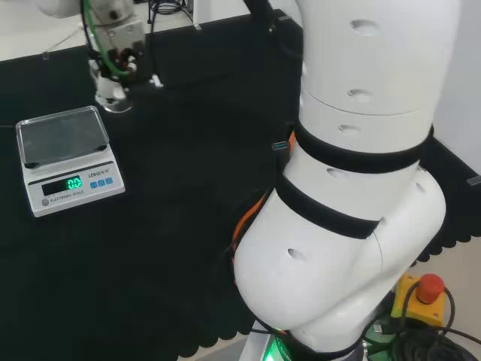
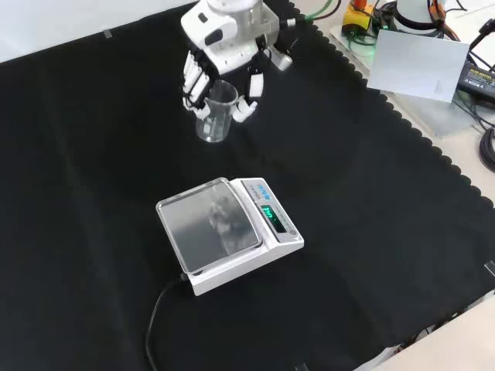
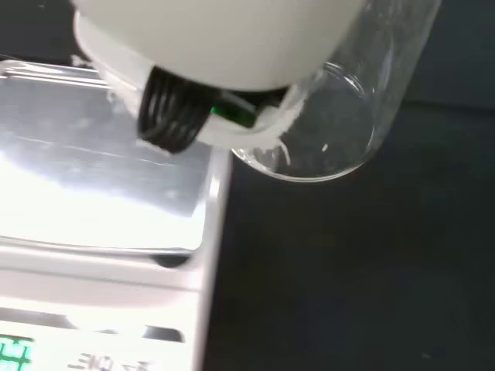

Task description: Put the beaker on the electronic balance.

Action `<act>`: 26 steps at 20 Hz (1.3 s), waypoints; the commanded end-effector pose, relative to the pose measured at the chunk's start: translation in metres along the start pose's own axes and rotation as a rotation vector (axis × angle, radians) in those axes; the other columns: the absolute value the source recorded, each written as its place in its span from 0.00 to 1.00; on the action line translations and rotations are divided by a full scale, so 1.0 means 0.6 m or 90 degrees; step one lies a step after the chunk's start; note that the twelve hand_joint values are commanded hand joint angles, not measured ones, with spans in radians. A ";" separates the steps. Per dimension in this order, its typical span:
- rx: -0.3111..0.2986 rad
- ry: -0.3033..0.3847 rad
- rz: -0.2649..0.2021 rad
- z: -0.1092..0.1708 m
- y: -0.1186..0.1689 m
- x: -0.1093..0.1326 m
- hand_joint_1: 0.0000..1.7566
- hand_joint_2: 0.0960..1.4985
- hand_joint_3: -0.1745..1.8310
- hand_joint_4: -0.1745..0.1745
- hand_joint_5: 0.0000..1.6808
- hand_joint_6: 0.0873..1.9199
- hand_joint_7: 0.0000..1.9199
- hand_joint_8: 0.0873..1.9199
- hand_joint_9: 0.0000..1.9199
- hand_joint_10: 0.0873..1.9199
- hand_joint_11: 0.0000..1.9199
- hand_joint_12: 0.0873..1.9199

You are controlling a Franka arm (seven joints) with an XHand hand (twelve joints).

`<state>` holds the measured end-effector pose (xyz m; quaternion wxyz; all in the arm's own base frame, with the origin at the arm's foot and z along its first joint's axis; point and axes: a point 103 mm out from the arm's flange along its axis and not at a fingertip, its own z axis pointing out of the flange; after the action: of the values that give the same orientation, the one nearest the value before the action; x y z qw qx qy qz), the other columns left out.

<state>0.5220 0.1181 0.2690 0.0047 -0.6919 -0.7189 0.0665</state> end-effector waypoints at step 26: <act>0.055 0.022 -0.064 0.087 0.132 0.213 0.77 0.27 0.49 0.63 0.53 0.52 0.50 0.41 0.57 0.35 0.57 0.51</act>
<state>0.5848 0.2436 0.2086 0.0436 -0.6538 -0.7506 0.0847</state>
